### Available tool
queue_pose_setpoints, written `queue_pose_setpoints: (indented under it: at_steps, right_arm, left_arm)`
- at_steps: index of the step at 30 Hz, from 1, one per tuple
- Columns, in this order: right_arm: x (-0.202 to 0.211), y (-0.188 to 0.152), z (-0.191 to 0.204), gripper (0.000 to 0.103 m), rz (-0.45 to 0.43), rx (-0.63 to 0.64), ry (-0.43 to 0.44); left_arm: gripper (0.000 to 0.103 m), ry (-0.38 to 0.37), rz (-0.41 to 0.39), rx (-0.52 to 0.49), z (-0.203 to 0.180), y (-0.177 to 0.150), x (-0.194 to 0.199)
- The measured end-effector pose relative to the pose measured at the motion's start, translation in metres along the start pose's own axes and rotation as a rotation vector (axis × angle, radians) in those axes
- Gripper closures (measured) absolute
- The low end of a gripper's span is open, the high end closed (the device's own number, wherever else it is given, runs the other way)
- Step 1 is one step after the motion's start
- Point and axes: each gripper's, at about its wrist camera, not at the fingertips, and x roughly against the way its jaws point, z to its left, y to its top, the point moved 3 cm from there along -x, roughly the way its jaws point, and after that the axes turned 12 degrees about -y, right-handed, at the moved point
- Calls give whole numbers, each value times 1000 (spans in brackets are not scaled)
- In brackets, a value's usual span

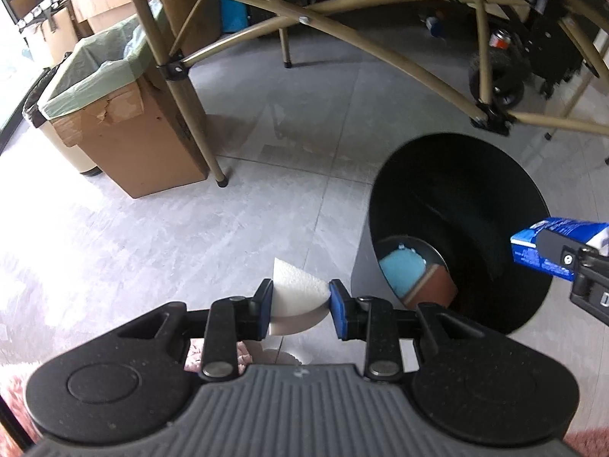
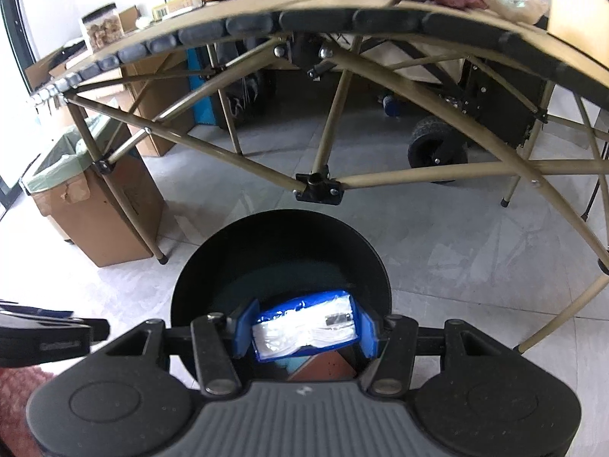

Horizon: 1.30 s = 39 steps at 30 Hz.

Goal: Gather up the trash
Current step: 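Lower the right tool into the bin and open it to drop the tissue pack, then move the left tool over the bin and open it to drop the sponge wedge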

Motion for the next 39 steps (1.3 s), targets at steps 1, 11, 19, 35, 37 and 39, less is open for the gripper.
queue_pose_setpoints:
  at_steps: [1,11,19,35,37,39]
  right_arm:
    - [-4,2,2,51,8,2,-5]
    - [-28,20,22,51,39,7,-3]
    - [-39,18,29,50,78,21,2]
    - [-44,12,32,0,222,6,10]
    - [-40,12,31,0,218,7,12]
    - [-38,13,31,0,215,12,8]
  left_arm:
    - [72,-2,-2,8,2,2,0]
    - [72,18,-24,70,24,12,4]
    - [72,36,-23,92,29,17,2]
    - [72,43,-17,98,30,17,1]
    - [72,45,-16,96,30,17,0]
    - [72,45,-15,94,30,17,0]
